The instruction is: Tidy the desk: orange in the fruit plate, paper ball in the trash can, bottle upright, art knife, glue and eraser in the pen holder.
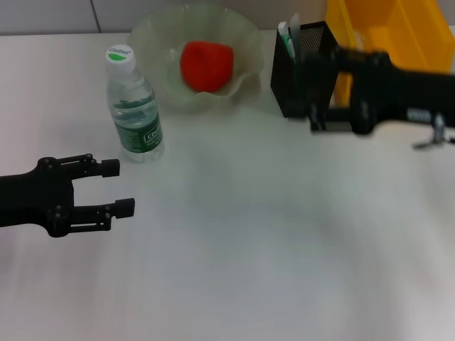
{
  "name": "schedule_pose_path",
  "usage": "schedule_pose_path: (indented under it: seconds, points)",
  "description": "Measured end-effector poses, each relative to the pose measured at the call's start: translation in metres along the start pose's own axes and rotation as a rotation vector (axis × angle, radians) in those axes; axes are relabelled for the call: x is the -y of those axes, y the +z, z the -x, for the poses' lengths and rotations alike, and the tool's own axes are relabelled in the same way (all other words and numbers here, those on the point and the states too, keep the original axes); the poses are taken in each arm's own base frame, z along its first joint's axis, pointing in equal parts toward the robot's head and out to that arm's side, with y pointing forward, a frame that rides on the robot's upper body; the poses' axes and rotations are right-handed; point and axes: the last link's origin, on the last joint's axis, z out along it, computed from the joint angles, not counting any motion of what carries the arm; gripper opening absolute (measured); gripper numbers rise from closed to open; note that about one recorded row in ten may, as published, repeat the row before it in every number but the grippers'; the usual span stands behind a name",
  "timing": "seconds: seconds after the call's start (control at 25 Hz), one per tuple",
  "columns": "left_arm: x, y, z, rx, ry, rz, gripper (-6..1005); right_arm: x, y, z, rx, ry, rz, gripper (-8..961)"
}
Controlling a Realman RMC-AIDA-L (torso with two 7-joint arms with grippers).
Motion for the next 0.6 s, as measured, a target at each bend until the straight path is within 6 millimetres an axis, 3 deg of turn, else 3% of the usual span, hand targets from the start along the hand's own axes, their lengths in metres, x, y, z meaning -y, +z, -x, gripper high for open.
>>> schedule_pose_path:
  seconds: [0.28,0.6]
  points:
    - [0.003,0.0,-0.003,0.045,-0.028,0.026,792,-0.021,-0.012,-0.028,-0.032,-0.015,0.091,835]
    - [0.004,0.008,-0.004,0.108,-0.015,0.064,792,-0.029,-0.012,-0.049,-0.126,-0.004,0.135,835]
